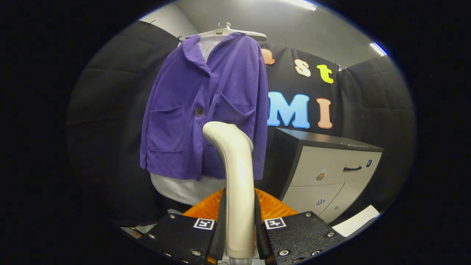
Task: Iron the clothes twice with a garment steamer, once on the left side and once on the right side.
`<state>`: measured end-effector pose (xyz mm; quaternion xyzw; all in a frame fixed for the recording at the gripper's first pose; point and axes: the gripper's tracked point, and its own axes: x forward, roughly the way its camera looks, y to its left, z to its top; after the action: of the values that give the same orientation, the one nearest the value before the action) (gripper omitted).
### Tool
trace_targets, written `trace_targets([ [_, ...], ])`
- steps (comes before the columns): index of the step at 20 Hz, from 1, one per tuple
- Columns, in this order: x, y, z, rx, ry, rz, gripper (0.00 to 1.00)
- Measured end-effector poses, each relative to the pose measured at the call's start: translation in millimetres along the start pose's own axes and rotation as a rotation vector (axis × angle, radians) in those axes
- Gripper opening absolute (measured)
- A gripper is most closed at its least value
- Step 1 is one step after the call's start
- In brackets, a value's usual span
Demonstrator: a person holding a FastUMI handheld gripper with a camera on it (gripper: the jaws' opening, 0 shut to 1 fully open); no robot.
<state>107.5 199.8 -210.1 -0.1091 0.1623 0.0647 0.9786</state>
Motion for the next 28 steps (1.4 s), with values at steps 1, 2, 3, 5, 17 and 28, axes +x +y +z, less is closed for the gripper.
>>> trace_targets([
  [1, -0.4, -0.6, -9.7, 0.004, 0.022, 0.002, 0.35],
  [2, -0.8, 0.1, -17.7, 0.009, 0.039, 0.006, 0.35],
  [3, -3.3, 0.9, -21.8, 0.018, 0.045, 0.015, 0.35],
  [5, -8.3, 0.5, -17.1, 0.033, 0.023, 0.029, 0.35],
  [17, -26.2, -1.8, 130.2, 0.101, -0.190, 0.064, 0.35],
  [28, -42.3, 45.3, 310.9, 0.134, -0.456, 0.143, 0.35],
])
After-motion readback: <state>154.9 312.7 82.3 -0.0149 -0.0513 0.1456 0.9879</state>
